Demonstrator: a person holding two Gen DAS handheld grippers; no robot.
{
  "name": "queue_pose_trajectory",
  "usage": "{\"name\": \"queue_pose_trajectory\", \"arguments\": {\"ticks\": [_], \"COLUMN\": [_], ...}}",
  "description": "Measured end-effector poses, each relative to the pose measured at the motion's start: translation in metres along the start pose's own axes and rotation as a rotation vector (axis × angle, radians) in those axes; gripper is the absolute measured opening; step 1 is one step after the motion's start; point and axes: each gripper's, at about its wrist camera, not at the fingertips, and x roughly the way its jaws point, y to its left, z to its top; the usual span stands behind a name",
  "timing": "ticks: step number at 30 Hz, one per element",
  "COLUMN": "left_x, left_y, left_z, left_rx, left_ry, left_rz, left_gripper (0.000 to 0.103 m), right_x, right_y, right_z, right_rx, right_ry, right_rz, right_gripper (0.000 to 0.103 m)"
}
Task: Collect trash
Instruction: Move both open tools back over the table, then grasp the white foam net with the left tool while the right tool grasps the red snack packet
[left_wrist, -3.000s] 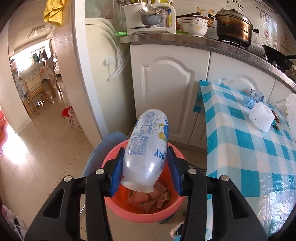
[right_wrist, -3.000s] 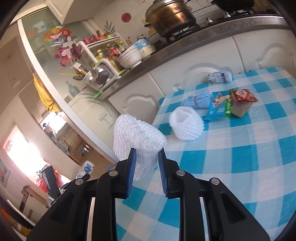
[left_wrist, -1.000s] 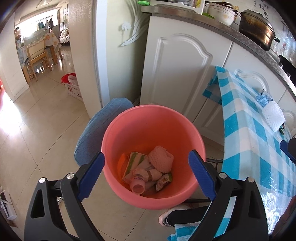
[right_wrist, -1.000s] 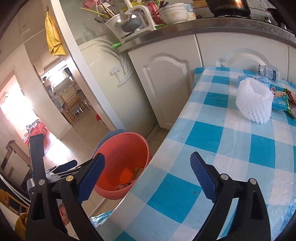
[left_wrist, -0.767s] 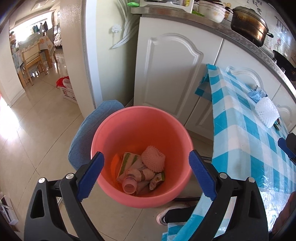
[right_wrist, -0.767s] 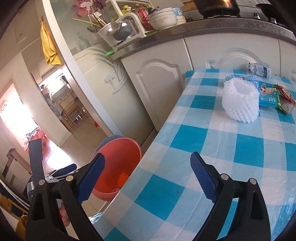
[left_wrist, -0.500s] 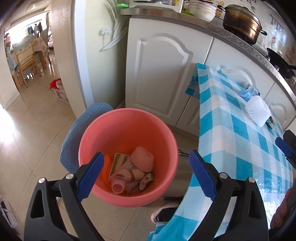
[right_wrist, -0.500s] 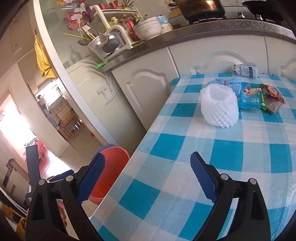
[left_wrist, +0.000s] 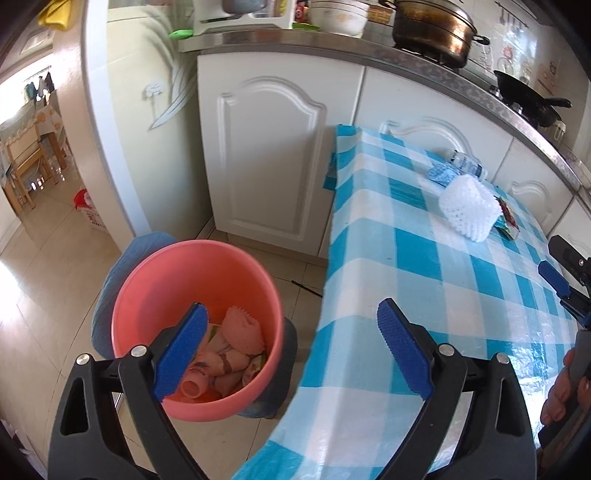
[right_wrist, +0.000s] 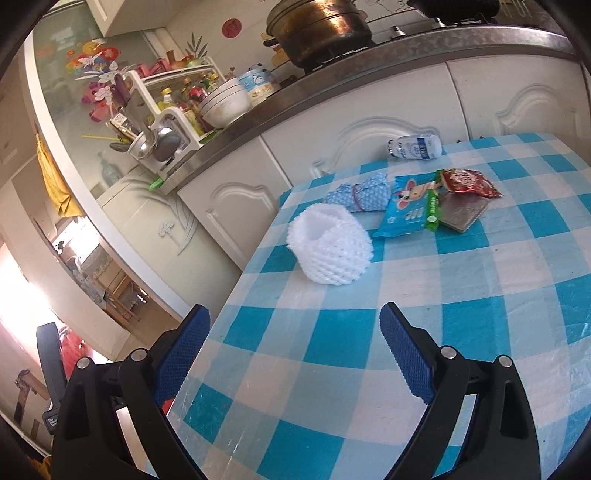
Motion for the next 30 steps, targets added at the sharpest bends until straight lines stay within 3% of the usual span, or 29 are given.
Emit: {"name": "queue_pose_trajectory", "arguments": {"ticks": [10, 19, 24, 30], "left_x": [0.004, 0.024, 0.043, 0.07], "left_y": [-0.055, -0.116, -0.147, -0.178], "left_z": [0.012, 0.019, 0.032, 0.048], "left_rx": [0.076, 0.163, 0.177, 0.204], "left_ry": [-0.013, -0.012, -0.014, -0.005], "left_rz": [-0.073, -0.194, -0.255, -0.278], "left_gripper": [0.093, 0.093, 0.093, 0.093], "right_x": [-0.018, -0.025, -0.015, 0.012], "right_y": [-0.052, -0.089, -0.106, -0.143], "right_z": [0.015, 0.036, 0.055, 0.084], "right_rx": [0.086, 0.116, 0.063, 0.097], "right_ry": [-0.046, -0.034, 0.0, 0.03], "right_rz": [-0.048, -0.101, -0.18, -0.199], "right_gripper": [0.092, 0.092, 0.092, 0.092]}}
